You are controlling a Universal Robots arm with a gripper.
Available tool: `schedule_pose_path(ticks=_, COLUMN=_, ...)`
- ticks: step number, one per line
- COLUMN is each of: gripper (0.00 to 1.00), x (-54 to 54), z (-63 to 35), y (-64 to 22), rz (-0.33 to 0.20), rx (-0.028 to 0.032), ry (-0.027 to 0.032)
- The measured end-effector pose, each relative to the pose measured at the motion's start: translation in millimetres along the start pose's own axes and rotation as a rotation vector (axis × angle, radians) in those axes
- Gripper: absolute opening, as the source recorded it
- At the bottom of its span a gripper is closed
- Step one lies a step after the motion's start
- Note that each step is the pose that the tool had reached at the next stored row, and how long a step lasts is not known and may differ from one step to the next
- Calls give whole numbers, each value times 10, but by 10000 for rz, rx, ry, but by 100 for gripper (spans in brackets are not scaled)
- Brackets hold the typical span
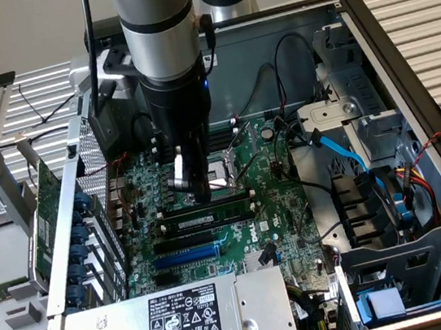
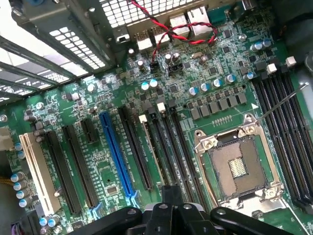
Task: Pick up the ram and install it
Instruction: 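Press down the ram until it locks into place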
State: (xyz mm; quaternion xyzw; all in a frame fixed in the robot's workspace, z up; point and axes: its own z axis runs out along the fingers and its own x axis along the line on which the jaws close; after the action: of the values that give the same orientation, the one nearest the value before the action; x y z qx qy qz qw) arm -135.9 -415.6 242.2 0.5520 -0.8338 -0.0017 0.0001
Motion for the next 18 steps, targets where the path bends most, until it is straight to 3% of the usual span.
schedule_pose_path(ticks=18, gripper=10, x=0, z=5, y=0, rz=2891, rx=5, ry=-9)
